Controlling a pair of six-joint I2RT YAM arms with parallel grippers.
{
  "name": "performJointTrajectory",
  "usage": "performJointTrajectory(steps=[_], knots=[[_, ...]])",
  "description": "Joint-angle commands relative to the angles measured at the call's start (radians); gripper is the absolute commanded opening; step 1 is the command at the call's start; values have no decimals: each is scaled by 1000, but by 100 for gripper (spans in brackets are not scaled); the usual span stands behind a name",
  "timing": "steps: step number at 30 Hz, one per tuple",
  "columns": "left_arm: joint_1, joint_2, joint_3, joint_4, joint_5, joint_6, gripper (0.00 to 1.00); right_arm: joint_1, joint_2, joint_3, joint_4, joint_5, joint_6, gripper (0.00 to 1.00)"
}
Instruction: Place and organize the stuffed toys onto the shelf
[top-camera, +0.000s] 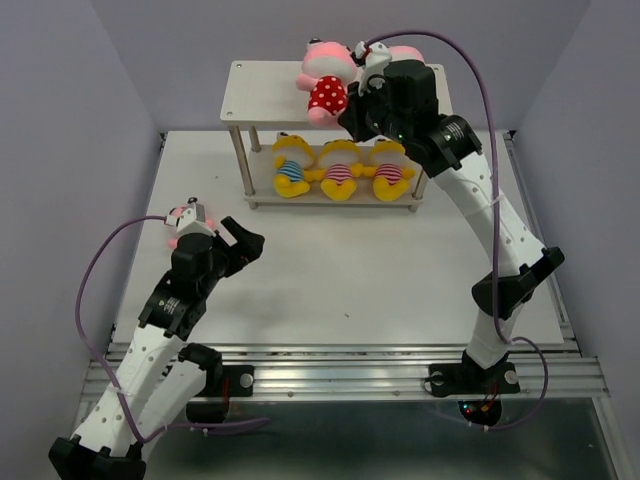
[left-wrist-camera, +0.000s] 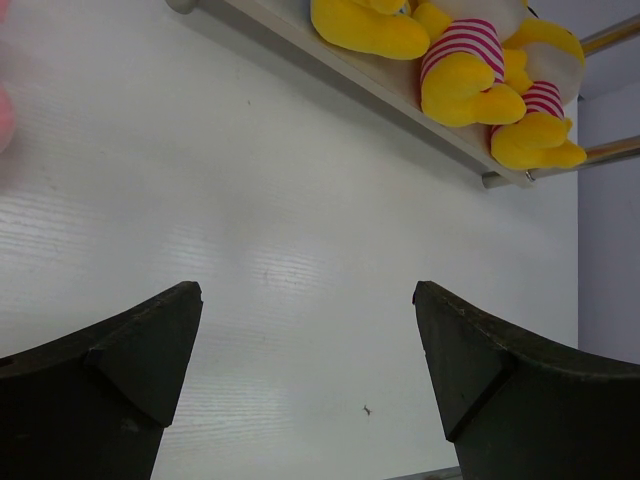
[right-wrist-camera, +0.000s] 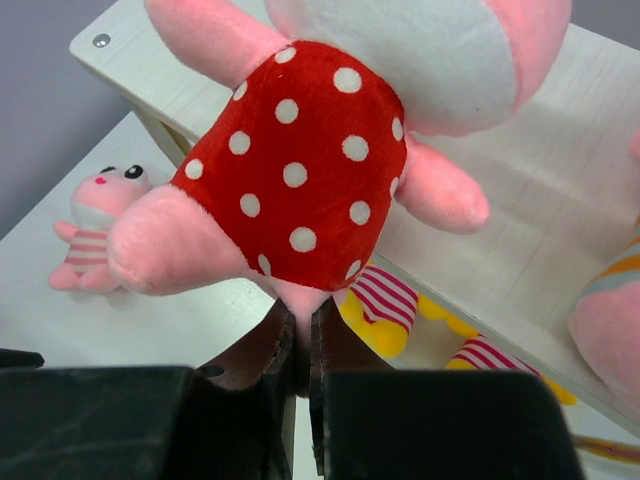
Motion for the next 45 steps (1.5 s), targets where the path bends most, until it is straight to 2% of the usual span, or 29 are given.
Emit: performJointTrajectory(steps=[1,12,20,26,37,43,45], knots=[[-2,-16,30,21,-11,15,99,-30,15,67,28,-13,-15,1],[-1,-16,27,25,-14,14,99,-76,57,79,28,-84,-12,6],[-2,-11,25,28,-14,14,99,-85,63,87,28,-58,-9,19],[-2,-11,27,28,-14,14,99,-85,65,92,28,-73,-17,22],[-2,-16,27,30,-14,15,99,-94,77,108,31,-70,-14,36],[-2,-14,24,35,-8,15,99,-94,69,108,32,-90,-11,38],[-2,-16,25,35,-8,15,99,-94,68,108,32,-92,-8,43]])
